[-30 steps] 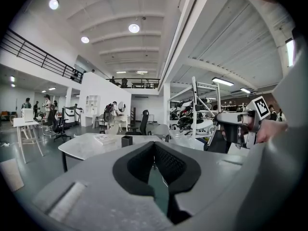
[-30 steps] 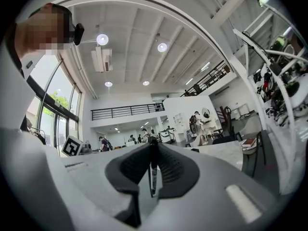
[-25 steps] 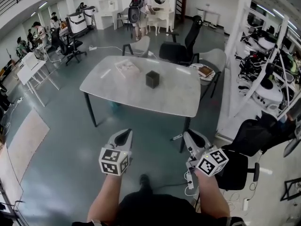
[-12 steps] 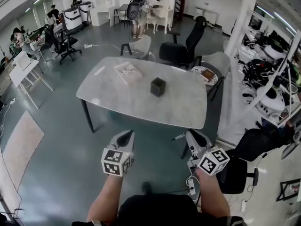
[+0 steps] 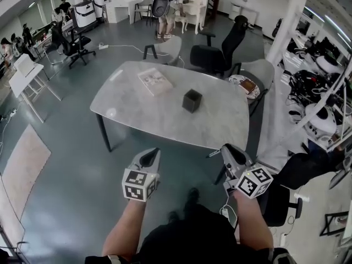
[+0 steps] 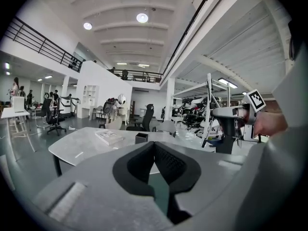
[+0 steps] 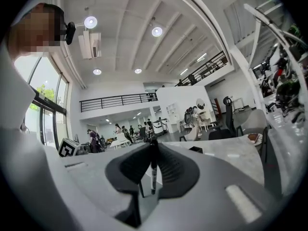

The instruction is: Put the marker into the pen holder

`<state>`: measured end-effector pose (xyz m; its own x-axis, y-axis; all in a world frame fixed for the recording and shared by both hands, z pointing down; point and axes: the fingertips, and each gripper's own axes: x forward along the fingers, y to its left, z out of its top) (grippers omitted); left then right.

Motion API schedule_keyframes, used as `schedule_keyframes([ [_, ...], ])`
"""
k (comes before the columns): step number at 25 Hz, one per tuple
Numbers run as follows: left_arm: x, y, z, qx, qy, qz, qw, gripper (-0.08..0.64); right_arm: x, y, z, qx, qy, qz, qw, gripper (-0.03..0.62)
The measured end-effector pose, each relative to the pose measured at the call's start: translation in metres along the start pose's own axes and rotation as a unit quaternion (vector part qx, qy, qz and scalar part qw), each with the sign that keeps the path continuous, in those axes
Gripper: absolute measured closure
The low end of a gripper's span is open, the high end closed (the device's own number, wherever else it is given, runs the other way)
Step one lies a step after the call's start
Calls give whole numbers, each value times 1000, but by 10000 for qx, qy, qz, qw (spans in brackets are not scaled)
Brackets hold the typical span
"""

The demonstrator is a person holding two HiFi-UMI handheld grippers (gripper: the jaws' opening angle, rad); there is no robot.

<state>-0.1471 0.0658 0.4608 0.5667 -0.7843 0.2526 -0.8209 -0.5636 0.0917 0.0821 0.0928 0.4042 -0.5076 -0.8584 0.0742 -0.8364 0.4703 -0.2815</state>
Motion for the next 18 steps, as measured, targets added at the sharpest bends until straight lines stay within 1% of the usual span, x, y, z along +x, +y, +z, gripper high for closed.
schedule_keyframes([
  [5, 26, 24, 3, -63, 73, 88, 9999, 549, 33, -24, 3, 125, -79, 0, 9999, 547],
  [9, 58, 39, 10, -84, 195, 104, 9997, 549, 60, -51, 9, 240, -107, -14, 9997, 548],
  [14, 129, 56, 8, -111, 444, 109, 9989, 549, 108, -109, 5, 486, -6, -26, 9988, 548],
  [18, 196, 68, 16, -142, 590, 69, 9981, 549, 154, -163, 15, 594, 55, -45, 9982, 548],
])
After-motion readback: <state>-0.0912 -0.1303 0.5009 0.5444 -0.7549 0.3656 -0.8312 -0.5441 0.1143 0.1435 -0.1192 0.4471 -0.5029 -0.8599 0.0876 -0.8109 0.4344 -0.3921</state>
